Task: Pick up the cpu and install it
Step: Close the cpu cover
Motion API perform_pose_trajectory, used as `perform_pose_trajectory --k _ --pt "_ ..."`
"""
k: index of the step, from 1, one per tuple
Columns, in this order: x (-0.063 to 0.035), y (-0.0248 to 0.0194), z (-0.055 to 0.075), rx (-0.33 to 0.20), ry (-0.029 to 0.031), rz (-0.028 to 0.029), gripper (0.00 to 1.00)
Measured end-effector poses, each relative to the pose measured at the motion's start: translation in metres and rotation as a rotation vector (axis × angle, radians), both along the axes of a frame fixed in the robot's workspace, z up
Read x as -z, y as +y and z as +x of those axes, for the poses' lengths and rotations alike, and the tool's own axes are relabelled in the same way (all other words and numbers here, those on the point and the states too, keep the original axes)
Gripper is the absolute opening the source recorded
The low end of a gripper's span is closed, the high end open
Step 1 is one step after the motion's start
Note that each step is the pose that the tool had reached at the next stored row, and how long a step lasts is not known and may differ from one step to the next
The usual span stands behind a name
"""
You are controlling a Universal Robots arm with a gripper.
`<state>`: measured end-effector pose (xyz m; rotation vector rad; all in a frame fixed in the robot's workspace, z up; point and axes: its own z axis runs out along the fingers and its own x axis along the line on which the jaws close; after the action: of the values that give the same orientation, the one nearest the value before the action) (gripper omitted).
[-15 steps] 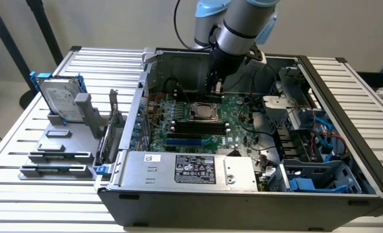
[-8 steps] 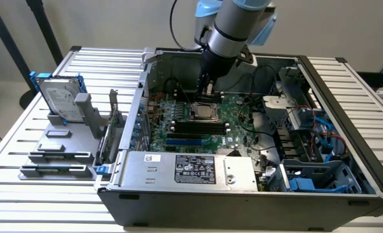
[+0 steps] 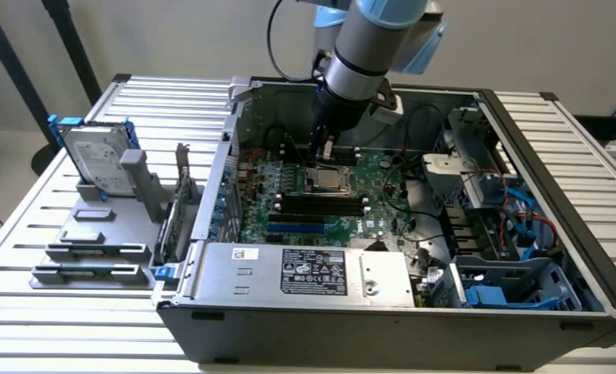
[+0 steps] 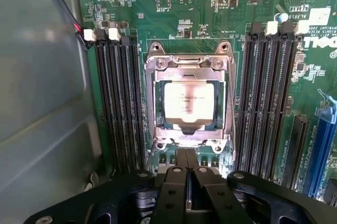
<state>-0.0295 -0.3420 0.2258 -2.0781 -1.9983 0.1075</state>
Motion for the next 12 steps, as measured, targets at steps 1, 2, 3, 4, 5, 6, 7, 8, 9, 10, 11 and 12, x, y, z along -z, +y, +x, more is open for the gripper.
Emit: perform_pose_trajectory --k 1,2,3,4,5,6,7,8,9,10,11,12 --pt "0.0018 0.0000 0.000 0.000 0.0000 -0.0001 0.11" --pt "0.0036 0.0000 0.000 0.000 0.0000 -0.0001 0.11" --pt "0.0055 0.0000 0.000 0.000 0.0000 0.0000 0.11" --pt "0.0073 0.0000 -0.001 0.000 0.0000 0.0001 0.11" --pt "0.0092 0.0000 -0.001 0.000 0.0001 0.0000 0.11" --pt "0.0110 0.0000 -0.001 0.000 0.0003 0.0000 0.11" --pt "0.0128 0.0000 -0.002 0.000 0.0004 -0.0001 0.11" --pt "0.0146 0.0000 -0.002 0.000 0.0004 0.0000 0.11" --pt "0.0164 0.0000 -0.002 0.000 0.0005 0.0000 0.11" --pt "0.0182 0.0000 -0.002 0.000 0.0005 -0.0001 0.11" --pt "0.0201 0.0000 -0.002 0.000 0.0005 -0.0001 0.11" --pt "0.0216 0.0000 -0.002 0.000 0.0005 0.0000 0.11"
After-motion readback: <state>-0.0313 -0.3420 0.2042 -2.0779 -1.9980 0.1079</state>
